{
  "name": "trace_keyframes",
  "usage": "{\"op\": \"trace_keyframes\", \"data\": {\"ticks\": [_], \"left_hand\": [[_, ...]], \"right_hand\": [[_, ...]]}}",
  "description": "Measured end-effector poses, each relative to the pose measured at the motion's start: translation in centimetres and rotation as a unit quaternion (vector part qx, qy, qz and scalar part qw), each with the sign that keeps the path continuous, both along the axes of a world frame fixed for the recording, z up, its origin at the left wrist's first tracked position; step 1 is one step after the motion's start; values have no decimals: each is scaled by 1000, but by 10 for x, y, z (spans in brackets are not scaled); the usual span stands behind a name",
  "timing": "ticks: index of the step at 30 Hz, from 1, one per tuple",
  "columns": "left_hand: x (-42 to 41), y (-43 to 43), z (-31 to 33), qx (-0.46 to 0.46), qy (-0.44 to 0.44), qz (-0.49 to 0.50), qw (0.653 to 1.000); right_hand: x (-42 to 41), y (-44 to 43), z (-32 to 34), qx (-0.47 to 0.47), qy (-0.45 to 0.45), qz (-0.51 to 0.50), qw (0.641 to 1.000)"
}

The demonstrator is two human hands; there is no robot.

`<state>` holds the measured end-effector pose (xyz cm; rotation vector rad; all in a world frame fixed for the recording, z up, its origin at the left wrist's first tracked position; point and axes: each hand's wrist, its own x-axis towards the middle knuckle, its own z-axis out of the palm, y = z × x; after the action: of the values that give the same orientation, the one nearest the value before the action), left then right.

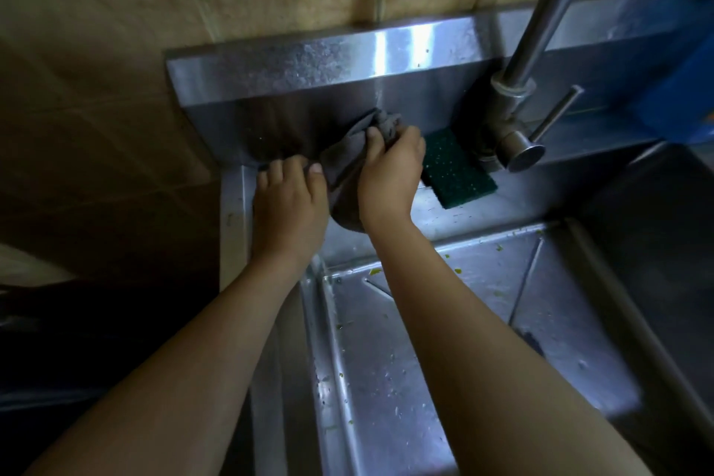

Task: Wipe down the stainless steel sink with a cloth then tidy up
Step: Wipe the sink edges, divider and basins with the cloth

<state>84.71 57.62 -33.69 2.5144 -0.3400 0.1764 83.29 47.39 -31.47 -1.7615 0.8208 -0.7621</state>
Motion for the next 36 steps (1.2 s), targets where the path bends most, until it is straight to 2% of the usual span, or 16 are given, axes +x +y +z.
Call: {"op": "trace_keyframes", "data": {"ticks": [3, 5, 11, 15, 22, 28, 36], "left_hand": [[-1, 2, 16, -74, 53, 9, 996], [-3, 5, 28, -79, 81, 1, 994], [-49, 11, 55, -68, 82, -75, 991], [-92, 10, 74, -119, 98, -70, 986], [-144, 11, 107, -200, 131, -44, 970], [-183, -17, 136, -197, 123, -65, 971], [-248, -101, 151, -195, 141, -65, 968]], "right_hand": [[-23, 9, 0, -20, -16, 44, 999], [-39, 15, 0, -16, -22, 60, 998], [-93, 21, 23, 79, -44, 56, 994], [-127, 13, 45, 115, -46, 102, 987], [-188, -15, 87, 122, -81, 99, 984], [-243, -51, 119, 149, -87, 87, 981], [-293, -135, 127, 173, -90, 103, 975]]}}
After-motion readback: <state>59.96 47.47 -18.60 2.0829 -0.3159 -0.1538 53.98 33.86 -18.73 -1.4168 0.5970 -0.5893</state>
